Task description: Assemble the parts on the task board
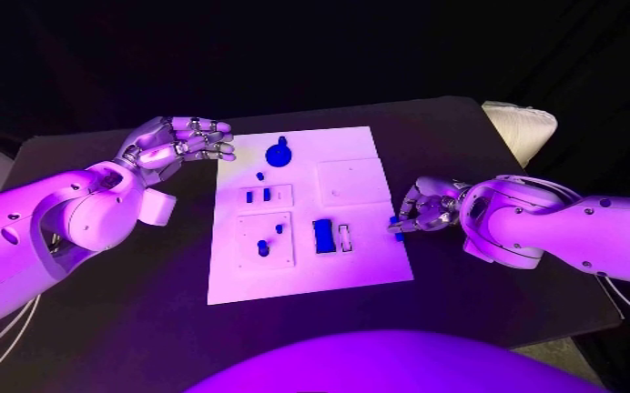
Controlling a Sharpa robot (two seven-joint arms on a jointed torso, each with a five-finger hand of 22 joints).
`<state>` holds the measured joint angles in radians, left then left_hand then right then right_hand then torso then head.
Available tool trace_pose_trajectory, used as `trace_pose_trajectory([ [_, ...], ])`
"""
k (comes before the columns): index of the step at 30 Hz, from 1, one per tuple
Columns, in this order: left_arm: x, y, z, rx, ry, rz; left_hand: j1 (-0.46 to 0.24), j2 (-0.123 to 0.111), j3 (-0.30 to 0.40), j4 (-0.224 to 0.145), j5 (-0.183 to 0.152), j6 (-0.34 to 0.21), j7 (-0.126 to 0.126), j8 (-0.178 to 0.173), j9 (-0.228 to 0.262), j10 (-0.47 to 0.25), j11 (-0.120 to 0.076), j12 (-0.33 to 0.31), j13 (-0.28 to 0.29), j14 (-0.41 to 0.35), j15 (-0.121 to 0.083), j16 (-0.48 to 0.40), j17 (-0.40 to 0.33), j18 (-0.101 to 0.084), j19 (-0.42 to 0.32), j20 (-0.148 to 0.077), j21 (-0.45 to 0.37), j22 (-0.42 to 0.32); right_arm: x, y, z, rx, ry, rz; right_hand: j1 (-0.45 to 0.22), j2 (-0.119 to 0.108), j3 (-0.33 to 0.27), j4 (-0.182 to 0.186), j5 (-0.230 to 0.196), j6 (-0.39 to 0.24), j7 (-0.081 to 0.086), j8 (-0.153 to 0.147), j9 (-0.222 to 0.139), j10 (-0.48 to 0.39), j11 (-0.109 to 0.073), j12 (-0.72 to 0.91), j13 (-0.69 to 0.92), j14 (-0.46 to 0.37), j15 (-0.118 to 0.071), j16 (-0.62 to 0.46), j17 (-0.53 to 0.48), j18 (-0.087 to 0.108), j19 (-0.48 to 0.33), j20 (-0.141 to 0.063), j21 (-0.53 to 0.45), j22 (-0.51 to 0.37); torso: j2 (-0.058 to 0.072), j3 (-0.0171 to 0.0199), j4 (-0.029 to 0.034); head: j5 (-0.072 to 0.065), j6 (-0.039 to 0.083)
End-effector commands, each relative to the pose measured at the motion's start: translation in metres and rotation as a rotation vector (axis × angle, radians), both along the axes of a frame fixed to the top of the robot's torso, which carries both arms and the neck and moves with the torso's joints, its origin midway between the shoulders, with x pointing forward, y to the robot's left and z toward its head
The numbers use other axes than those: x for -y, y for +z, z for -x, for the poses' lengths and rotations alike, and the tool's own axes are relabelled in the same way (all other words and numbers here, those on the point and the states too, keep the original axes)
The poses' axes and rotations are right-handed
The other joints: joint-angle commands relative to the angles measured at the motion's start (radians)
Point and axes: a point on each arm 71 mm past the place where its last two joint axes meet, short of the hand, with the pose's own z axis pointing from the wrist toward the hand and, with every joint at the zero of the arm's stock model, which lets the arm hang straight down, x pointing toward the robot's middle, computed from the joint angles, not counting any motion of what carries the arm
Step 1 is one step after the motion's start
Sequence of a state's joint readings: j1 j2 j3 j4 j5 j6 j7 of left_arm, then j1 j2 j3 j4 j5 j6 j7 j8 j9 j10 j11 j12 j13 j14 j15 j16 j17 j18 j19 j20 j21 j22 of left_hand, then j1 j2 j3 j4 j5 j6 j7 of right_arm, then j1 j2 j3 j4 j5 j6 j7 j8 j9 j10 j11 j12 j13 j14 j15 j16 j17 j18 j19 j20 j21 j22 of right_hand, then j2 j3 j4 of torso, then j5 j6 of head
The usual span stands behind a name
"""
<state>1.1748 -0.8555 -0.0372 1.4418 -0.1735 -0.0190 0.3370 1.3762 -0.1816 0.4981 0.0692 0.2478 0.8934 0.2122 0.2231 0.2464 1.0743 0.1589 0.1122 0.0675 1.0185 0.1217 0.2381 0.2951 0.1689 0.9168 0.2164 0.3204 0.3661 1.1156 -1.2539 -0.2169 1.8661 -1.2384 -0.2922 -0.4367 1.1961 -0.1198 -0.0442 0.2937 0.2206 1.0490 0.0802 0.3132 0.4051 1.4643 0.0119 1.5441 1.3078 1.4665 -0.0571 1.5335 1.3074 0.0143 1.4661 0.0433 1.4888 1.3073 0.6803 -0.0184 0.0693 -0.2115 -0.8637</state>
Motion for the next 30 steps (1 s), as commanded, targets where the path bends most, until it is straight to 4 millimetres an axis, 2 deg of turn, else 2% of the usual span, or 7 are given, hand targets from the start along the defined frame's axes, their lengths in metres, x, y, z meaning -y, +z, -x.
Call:
trace_pose_trajectory([
  [1,0.002,0.0005,0.0011,-0.001,-0.016,0.013,0.002,0.009,0.001,0.003,0.002,0.003,0.003,0.003,-0.002,0.0,0.004,-0.006,0.0,0.006,-0.003,-0.004,0.001,0.01,0.003,0.0,-0.004,-0.001,-0.0014,-0.0038,0.0014,-0.02,0.021,0.031,-0.007,0.007,-0.006,-0.001,0.007,0.007,-0.001,0.002,0.001,0.096,-0.009,0.002,0.251,0.088,-0.006,0.003,0.195,0.001,0.087,-0.001,0.007,0.238,-0.001,-0.0015,0.0,0.001,-0.002],
  [6,0.0017,0.0005,0.0013,-0.001,-0.016,0.013,0.002,0.009,0.001,0.003,0.002,0.003,0.003,0.003,-0.002,0.0,0.004,-0.006,0.0,0.006,-0.003,-0.004,0.001,0.01,0.003,0.0,-0.004,-0.001,-0.0024,-0.006,0.0013,-0.02,0.025,0.039,0.005,0.013,-0.008,-0.004,0.007,0.009,-0.002,0.003,0.002,0.096,-0.01,0.004,0.252,0.089,-0.007,0.004,0.197,0.0,0.088,-0.002,0.01,0.24,-0.002,-0.0013,0.0009,0.001,-0.003],
  [10,0.0012,0.0004,0.0012,-0.001,-0.015,0.012,0.002,0.009,0.001,0.003,0.002,0.003,0.003,0.003,-0.002,0.0,0.004,-0.006,0.0,0.006,-0.003,-0.004,0.001,0.01,0.003,0.0,-0.004,-0.001,-0.0034,-0.0071,0.001,-0.019,0.03,0.047,0.059,0.025,-0.004,-0.009,0.007,0.009,-0.004,0.004,0.003,0.097,-0.012,0.004,0.252,0.089,-0.009,0.005,0.198,0.0,0.088,-0.004,0.012,0.241,-0.002,-0.0011,0.0002,0.002,-0.004],
  [14,0.0011,0.0004,0.0013,-0.001,-0.015,0.012,0.003,0.009,0.002,0.003,0.002,0.004,0.003,0.003,-0.002,0.001,0.004,-0.007,-0.001,0.007,-0.002,-0.004,0.002,0.01,0.004,0.0,-0.004,-0.002,-0.0047,-0.0086,0.0,-0.017,0.039,0.062,0.164,0.035,0.047,-0.019,-0.065,0.012,-0.006,0.0,-0.001,0.097,-0.014,0.005,0.253,0.09,-0.011,0.006,0.201,-0.001,0.089,-0.006,0.015,0.242,-0.002,-0.0013,0.0002,0.002,-0.007],
  [22,0.0001,0.0004,0.0014,-0.001,-0.013,0.011,0.003,0.009,0.002,0.003,0.002,0.004,0.003,0.003,-0.002,0.001,0.004,-0.007,-0.001,0.007,-0.002,-0.004,0.002,0.01,0.004,0.0,-0.004,-0.002,-0.0065,-0.0103,-0.0007,-0.001,0.031,0.061,0.255,0.065,0.171,-0.019,-0.019,0.021,-0.014,-0.007,-0.01,0.099,-0.023,0.009,0.255,0.091,-0.018,0.007,0.205,-0.003,0.091,-0.012,0.022,0.245,-0.003,-0.0011,-0.0005,0.004,-0.005],
  [26,0.0001,0.0003,0.0015,-0.002,-0.013,0.011,0.003,0.009,0.002,0.003,0.002,0.004,0.003,0.003,-0.002,0.001,0.004,-0.007,-0.001,0.007,-0.002,-0.004,0.002,0.01,0.004,0.0,-0.004,-0.002,-0.0048,-0.0104,-0.0006,-0.003,-0.01,0.027,0.228,0.05,0.253,-0.007,0.036,0.022,-0.014,-0.005,-0.009,0.099,-0.022,0.01,0.255,0.091,-0.018,0.007,0.206,-0.003,0.092,-0.013,0.022,0.246,-0.004,-0.0017,-0.0007,0.004,-0.002],
  [30,-0.0003,0.0002,0.0014,-0.002,-0.012,0.01,0.003,0.009,0.002,0.003,0.002,0.004,0.003,0.003,-0.002,0.001,0.004,-0.007,-0.001,0.007,-0.002,-0.004,0.002,0.01,0.004,0.0,-0.004,-0.002,-0.0008,-0.0104,0.0008,-0.019,-0.071,-0.021,0.199,0.026,0.316,-0.009,0.053,0.024,-0.014,0.001,-0.005,0.1,-0.024,0.011,0.256,0.091,-0.018,0.008,0.208,-0.003,0.092,-0.014,0.023,0.246,-0.004,-0.0018,-0.0008,0.003,0.0],
])
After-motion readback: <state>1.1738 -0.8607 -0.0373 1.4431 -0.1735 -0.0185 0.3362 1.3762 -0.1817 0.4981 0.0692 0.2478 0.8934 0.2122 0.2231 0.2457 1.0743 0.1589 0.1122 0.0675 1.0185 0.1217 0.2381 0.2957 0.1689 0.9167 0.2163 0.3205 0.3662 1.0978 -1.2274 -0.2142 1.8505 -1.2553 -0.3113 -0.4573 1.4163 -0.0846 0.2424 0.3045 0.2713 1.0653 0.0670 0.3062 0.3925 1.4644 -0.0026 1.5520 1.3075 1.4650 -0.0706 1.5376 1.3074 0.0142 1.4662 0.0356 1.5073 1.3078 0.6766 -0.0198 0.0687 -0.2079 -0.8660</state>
